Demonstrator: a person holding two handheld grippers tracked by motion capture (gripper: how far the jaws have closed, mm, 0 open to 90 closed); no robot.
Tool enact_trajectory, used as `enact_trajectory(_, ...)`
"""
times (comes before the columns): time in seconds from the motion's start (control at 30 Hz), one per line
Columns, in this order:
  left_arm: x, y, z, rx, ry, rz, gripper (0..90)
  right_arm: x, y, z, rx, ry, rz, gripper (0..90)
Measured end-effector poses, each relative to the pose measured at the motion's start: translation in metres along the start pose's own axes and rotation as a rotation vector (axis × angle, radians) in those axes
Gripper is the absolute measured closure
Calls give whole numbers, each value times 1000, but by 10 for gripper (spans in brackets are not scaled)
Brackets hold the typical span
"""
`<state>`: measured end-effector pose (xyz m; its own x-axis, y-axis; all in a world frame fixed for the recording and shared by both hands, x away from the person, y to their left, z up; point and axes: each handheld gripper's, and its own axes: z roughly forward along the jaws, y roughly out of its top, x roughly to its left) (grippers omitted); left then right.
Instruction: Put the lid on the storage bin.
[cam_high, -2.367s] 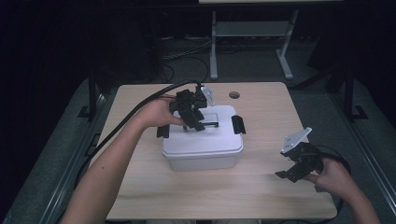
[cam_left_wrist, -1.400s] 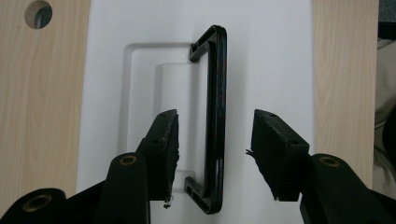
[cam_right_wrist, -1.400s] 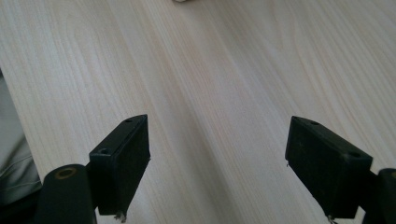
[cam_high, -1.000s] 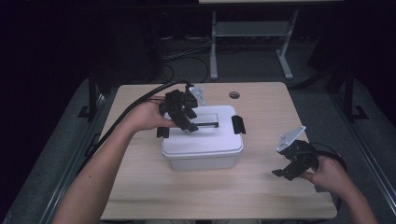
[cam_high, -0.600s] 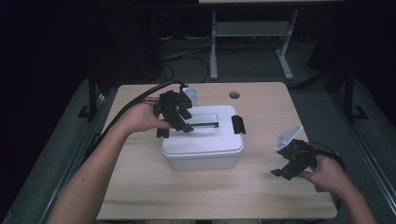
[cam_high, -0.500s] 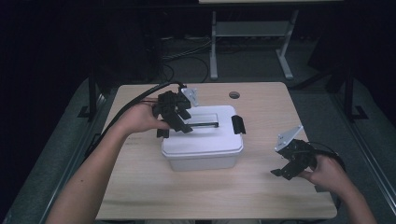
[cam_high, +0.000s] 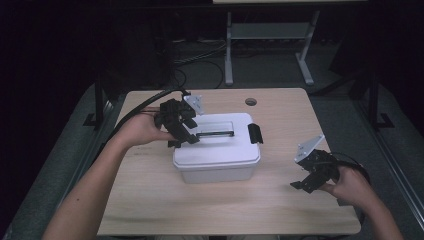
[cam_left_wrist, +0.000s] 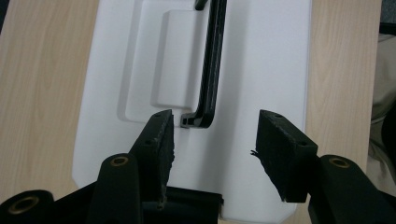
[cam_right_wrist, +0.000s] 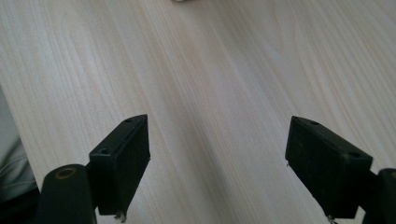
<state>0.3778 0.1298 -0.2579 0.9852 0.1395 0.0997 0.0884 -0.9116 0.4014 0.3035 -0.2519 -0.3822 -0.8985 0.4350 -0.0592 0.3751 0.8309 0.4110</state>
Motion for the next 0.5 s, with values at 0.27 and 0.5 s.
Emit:
enact_trajectory(0.27, -1, -11, -5, -18, 6, -28, 432, 0, 0, 1, 1, -1, -1, 213)
enact_trajectory(0.5, -2, -21, -7, -21, 13, -49, 400, 0, 1, 2, 5, 1, -2, 213)
